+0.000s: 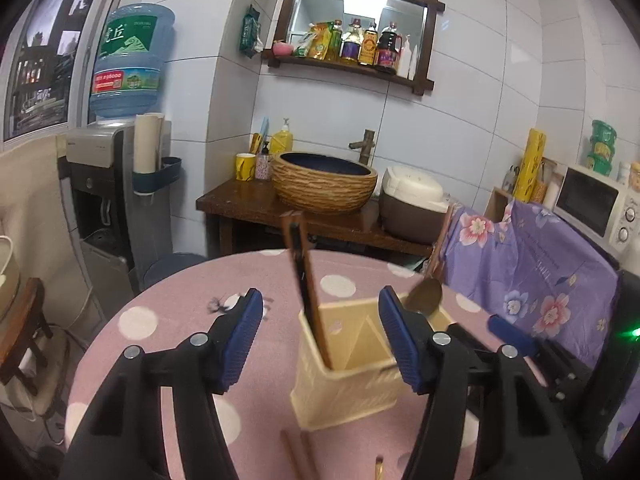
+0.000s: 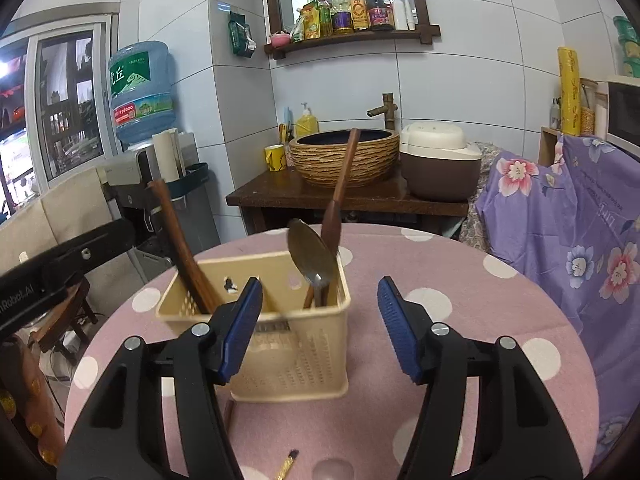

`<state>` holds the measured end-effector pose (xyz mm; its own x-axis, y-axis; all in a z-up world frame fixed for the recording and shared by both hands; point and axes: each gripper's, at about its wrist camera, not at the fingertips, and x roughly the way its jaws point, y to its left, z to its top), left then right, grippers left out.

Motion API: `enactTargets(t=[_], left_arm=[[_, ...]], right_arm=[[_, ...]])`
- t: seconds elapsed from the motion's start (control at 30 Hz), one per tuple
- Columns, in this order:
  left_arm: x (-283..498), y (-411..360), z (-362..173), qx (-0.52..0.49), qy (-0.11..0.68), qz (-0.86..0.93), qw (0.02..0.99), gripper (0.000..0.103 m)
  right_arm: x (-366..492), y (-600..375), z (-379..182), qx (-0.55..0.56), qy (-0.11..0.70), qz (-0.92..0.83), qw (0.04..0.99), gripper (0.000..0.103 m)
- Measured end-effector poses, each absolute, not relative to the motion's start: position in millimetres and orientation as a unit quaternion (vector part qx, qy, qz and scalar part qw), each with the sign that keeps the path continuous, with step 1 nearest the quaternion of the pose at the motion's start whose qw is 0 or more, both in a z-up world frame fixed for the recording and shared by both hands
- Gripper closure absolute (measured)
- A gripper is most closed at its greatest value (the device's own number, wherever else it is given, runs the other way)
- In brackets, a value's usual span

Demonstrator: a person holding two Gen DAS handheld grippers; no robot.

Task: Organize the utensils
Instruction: 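Lower the spoon and chopstick into the holder and open both grippers, then move both open grippers back down toward the remaining utensils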

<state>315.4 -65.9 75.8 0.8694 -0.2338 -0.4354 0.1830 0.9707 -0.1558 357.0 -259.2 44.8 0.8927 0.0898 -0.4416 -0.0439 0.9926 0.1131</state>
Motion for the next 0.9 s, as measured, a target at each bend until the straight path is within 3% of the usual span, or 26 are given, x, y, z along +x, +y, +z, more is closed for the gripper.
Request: enactTargets(t=[0.23, 0.43, 0.57, 0.9], left_arm=[[264.8, -38.1, 18.4, -0.047, 0.314, -0.102, 0.943, 0.044], [233.8, -35.3, -51.8, -0.052, 0.408, -0.116, 0.904, 0.06], [223.2, -46.7, -69.1, -0.033, 0.422, -0.122, 0.898, 0.065], [214.4, -70.3, -89.4, -0.004, 0.44, -0.126, 0.889, 0.065]], right_arm=[[292.8, -259.5, 10.3, 0.016, 0.294, 0.032, 0.955, 0.043], [241.3, -265.1, -37.0, 0.042, 0.339, 0.025, 0.939, 0.043], [216.6, -264.0, -59.3, 0.05, 0.358, 0.019, 0.932, 0.043], [189.3, -268.2, -69.3, 0.071, 0.361, 0.011, 0.93, 0.043]])
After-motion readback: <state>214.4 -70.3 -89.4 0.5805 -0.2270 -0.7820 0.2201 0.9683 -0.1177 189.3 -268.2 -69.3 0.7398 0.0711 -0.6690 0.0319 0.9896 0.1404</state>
